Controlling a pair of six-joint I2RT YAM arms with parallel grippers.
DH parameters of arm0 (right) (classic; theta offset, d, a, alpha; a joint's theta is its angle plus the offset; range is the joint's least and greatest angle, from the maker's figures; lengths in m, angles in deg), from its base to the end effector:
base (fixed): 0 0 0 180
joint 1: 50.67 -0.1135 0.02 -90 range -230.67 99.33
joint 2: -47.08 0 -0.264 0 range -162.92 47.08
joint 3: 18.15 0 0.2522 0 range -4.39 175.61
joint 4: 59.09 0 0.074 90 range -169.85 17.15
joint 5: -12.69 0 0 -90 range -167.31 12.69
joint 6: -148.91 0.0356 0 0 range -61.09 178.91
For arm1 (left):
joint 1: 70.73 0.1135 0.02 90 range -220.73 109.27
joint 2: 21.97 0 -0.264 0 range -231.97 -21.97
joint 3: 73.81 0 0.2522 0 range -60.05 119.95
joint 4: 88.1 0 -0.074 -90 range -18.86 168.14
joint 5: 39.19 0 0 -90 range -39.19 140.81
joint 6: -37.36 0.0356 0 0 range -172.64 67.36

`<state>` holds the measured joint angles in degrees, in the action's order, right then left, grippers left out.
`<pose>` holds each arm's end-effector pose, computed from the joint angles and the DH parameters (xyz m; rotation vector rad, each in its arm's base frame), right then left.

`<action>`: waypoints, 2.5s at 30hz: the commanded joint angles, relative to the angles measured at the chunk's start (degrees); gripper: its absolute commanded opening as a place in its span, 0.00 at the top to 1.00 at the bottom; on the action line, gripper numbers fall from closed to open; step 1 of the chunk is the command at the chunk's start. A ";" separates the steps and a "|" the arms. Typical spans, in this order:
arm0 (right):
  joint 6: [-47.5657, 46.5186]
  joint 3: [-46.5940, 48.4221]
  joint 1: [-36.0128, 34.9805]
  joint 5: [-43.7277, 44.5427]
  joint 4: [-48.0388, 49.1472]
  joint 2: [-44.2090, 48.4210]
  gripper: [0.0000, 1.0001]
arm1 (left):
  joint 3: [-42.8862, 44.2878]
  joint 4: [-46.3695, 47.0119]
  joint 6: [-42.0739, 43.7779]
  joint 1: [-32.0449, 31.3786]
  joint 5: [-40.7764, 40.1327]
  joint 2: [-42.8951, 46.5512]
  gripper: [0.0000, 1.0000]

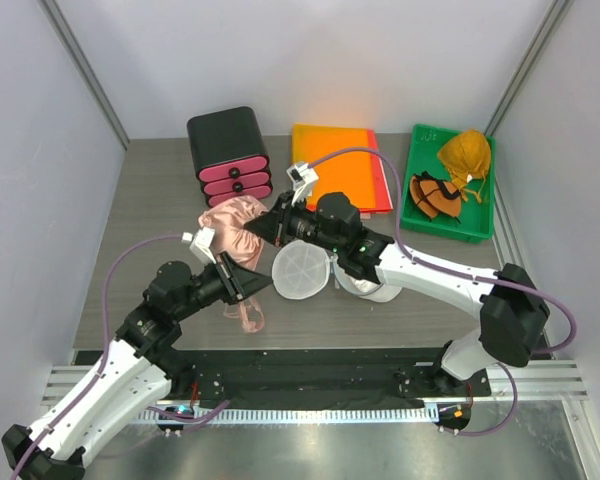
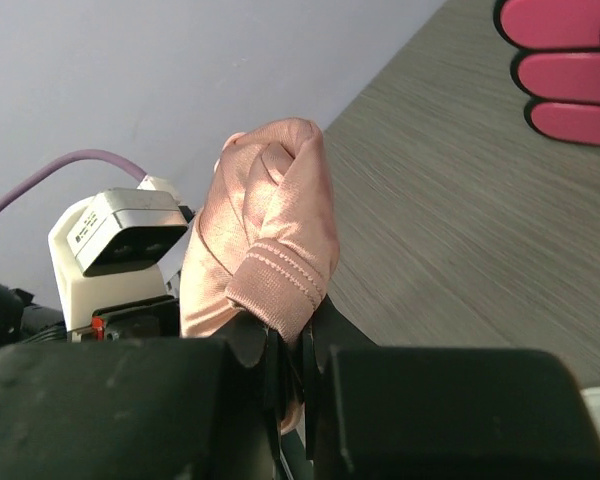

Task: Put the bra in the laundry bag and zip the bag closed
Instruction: Adjust the bra at the center of the board.

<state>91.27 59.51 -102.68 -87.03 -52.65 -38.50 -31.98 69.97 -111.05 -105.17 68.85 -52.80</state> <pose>0.2159 0.2862 0.3391 -0.4403 1.6949 1.2520 0.1148 -0.0921 0.2765 -0.1572 1.9878 -1.3985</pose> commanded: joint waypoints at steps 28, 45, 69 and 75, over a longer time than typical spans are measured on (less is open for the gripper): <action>26.80 -1.41 3.23 -3.38 11.35 -8.46 0.99 | -4.01 -9.84 -2.49 0.07 -16.81 13.25 0.99; 16.16 4.47 3.14 -10.32 0.37 -24.89 0.99 | 1.01 -18.91 -11.20 0.25 -25.24 2.71 1.00; 7.63 11.42 3.14 -21.84 -14.05 -32.89 0.97 | 16.12 -24.70 8.05 4.82 -26.48 -29.02 0.56; 7.19 12.74 3.05 -22.45 -15.64 -32.98 0.92 | 15.00 -19.10 7.97 4.82 -23.76 -32.54 0.57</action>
<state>99.99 69.34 -99.55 -107.68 -67.25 -71.85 -16.79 47.81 -104.98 -100.60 44.89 -84.41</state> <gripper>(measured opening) 0.101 0.434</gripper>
